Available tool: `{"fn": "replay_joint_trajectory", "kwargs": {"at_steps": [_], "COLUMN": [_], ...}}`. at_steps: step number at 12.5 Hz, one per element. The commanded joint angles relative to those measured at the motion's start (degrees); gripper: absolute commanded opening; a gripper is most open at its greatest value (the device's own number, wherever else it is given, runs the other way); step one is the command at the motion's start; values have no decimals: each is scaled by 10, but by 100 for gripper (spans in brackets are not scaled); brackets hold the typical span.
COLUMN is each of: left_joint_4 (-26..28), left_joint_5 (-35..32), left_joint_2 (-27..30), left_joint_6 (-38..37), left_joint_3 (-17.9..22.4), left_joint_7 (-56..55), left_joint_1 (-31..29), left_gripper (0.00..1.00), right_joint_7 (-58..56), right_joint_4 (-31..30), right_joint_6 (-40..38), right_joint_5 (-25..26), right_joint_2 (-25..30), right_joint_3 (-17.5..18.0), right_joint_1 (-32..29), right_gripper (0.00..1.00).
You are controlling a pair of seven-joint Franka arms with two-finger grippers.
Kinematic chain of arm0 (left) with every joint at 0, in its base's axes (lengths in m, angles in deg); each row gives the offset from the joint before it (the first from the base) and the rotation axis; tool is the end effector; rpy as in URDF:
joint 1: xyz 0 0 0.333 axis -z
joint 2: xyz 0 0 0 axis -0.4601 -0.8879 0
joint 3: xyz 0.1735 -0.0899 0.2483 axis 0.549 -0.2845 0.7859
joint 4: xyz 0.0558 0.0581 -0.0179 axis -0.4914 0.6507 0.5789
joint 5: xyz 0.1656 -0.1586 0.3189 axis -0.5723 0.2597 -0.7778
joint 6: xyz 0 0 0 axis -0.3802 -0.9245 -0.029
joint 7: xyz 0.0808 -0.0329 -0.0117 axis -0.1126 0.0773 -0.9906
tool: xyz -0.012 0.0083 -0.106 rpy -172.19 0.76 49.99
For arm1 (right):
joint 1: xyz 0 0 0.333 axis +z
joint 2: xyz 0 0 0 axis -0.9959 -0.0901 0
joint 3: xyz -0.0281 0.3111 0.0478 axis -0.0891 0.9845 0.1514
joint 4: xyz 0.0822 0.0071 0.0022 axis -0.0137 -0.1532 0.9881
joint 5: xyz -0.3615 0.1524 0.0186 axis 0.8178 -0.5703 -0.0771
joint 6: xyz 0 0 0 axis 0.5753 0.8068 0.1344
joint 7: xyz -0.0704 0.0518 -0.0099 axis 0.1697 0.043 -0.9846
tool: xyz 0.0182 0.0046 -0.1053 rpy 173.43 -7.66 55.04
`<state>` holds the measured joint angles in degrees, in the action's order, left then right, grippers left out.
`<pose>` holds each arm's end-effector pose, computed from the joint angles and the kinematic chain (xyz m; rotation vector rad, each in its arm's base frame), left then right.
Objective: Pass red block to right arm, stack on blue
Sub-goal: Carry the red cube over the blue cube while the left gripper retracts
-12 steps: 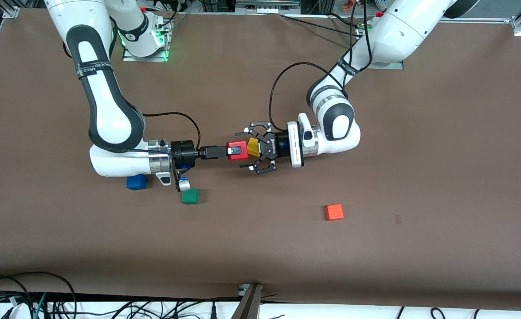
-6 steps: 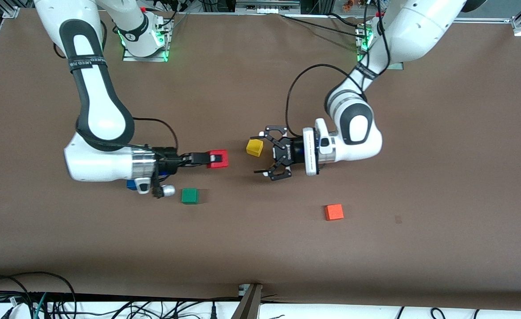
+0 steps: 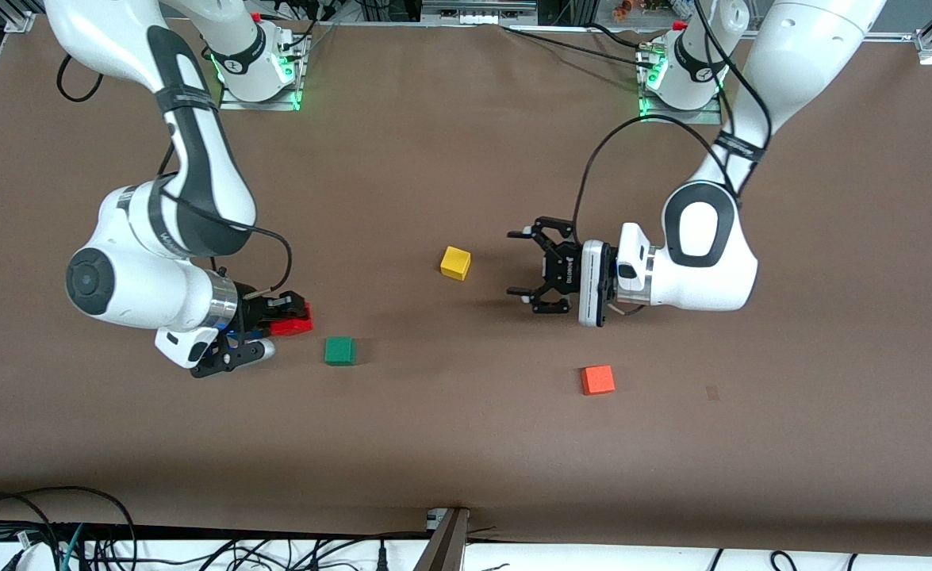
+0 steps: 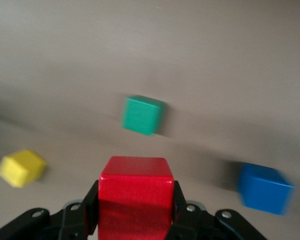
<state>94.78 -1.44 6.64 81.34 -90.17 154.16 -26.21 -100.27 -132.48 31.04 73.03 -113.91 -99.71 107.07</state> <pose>0.6100 -0.2764 0.3175 1.6774 -1.1042 0.4024 0.6788 0.1767 0.3570 -2.9417 -0.4343 0.1177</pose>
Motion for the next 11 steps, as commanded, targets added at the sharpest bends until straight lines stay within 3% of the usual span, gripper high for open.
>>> {"fn": "replay_joint_trajectory", "kwargs": {"at_steps": [1, 3, 5, 8, 11], "left_joint_4": [12, 14, 10, -8, -64], "left_joint_5": [-135, -238, -287, -373, -524], "left_joint_2": [42, 64, 69, 72, 76], "left_joint_6": [-45, -60, -102, -162, -226], "left_joint_3": [3, 2, 6, 10, 19], "left_joint_7": [-89, -164, -225, -305, -489], "left_joint_1": [-14, -21, -39, -69, -67], "left_gripper": [100, 100, 100, 100, 100], "right_joint_7": [5, 5, 5, 5, 10], "right_joint_4": [-88, -185, -251, -283, -299], "right_joint_6": [58, 156, 216, 262, 296], "right_joint_5": [67, 108, 121, 120, 119], "right_joint_2": [54, 97, 126, 121, 103], "right_joint_3": [-8, -11, -17, -38, -39], "right_joint_1": [4, 4, 4, 3, -4], "right_gripper": [0, 0, 0, 0, 0]}}
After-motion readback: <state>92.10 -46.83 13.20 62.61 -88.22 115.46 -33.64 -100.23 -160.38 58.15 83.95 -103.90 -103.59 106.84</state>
